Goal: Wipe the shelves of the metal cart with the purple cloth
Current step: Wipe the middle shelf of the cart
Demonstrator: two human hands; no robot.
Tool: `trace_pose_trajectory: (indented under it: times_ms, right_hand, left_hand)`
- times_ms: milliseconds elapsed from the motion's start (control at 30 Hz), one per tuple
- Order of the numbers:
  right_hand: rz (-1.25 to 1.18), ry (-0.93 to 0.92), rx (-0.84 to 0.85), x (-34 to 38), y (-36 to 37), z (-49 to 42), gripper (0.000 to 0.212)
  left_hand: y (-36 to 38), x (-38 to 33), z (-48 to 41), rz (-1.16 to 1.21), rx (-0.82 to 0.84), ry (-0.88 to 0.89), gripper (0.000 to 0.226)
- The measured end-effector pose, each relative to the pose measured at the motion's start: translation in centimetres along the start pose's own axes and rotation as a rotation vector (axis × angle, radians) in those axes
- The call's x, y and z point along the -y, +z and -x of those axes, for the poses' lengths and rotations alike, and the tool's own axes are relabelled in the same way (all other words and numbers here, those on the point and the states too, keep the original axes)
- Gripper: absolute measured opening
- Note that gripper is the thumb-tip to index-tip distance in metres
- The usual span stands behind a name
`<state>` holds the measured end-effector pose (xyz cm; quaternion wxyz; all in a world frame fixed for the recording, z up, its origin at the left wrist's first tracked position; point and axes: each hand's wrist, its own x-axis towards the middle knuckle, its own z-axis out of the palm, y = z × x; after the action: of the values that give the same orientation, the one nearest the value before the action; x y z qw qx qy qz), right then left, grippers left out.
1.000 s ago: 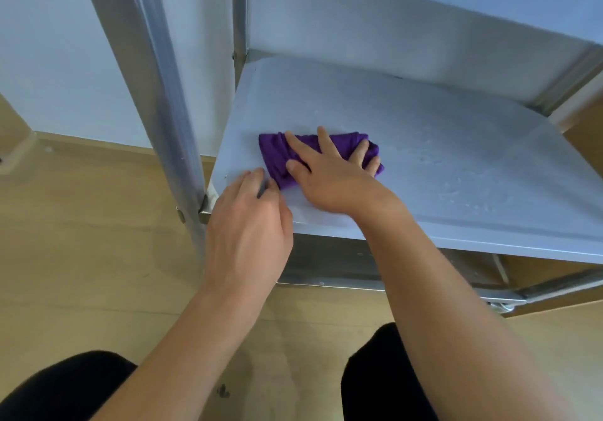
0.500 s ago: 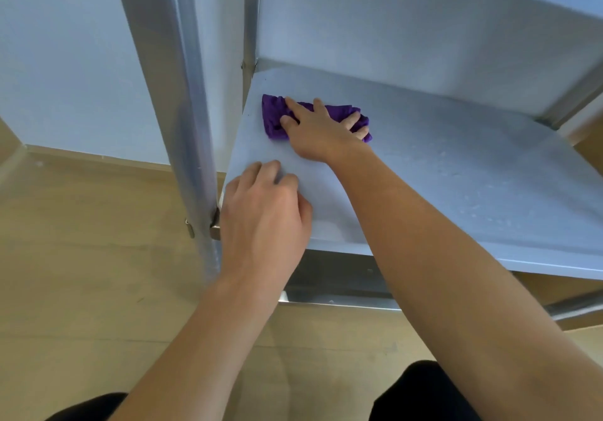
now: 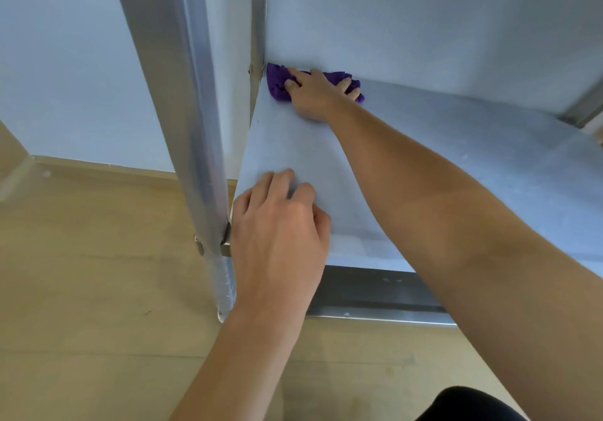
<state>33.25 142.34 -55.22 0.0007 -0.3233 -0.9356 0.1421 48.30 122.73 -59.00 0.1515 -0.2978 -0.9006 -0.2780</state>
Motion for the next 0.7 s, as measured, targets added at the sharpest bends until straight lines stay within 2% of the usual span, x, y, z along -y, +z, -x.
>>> trace_pose_trajectory:
  times_ms: [167, 267, 367, 533, 700]
  right_hand:
    - [0.006, -0.085, 0.017, -2.0, -0.4, 1.4, 0.050]
    - [0.017, -0.118, 0.041, -3.8, -0.3, 4.5, 0.049]
    - [0.025, -0.169, -0.016, -5.9, 0.4, 9.7, 0.050]
    - [0.011, -0.092, -0.097, -7.4, 0.9, 17.9, 0.047]
    - [-0.036, -0.089, -0.056, -8.2, 0.4, 18.1, 0.047]
  left_hand:
    - [-0.4, -0.2, -0.1, -0.011, 0.004, 0.018, 0.025]
    - [-0.4, -0.3, -0.1, -0.022, 0.008, 0.026, 0.027]
    - [-0.1, -0.2, 0.0, -0.036, 0.007, 0.027, 0.027]
    - [-0.1, -0.2, -0.1, -0.067, -0.004, 0.040, 0.020]
    - [-0.4, -0.8, -0.1, -0.088, 0.053, 0.039, 0.021]
